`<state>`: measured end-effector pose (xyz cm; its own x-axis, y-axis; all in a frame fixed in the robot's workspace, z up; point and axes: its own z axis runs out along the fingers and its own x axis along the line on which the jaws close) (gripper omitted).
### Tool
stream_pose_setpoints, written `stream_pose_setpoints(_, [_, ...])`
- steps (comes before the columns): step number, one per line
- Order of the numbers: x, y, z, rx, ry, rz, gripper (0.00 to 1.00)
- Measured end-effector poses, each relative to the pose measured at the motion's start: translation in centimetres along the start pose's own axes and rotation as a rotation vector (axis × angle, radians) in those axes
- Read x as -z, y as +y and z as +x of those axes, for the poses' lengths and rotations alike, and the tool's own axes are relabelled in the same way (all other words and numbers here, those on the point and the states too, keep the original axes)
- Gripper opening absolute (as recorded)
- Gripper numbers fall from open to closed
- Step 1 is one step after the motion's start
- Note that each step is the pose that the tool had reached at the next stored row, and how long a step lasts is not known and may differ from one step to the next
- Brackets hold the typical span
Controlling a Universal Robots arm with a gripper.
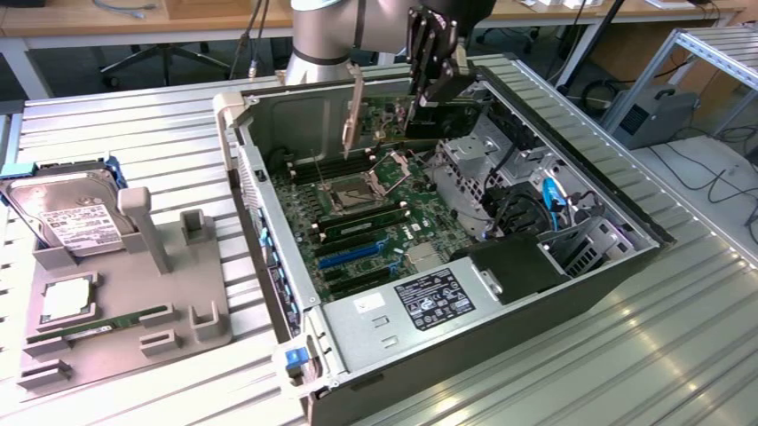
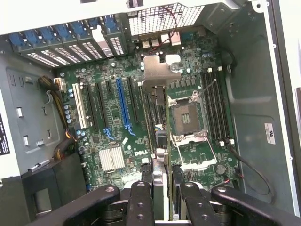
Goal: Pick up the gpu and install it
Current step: 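Insert the gpu into the slot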
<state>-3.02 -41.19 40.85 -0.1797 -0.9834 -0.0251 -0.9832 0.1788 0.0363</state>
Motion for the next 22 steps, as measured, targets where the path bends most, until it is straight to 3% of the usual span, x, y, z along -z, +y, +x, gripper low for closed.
stream_pose_setpoints(22, [-0.03,0.0,0.0,0.064,0.0023,-0.0016,0.27])
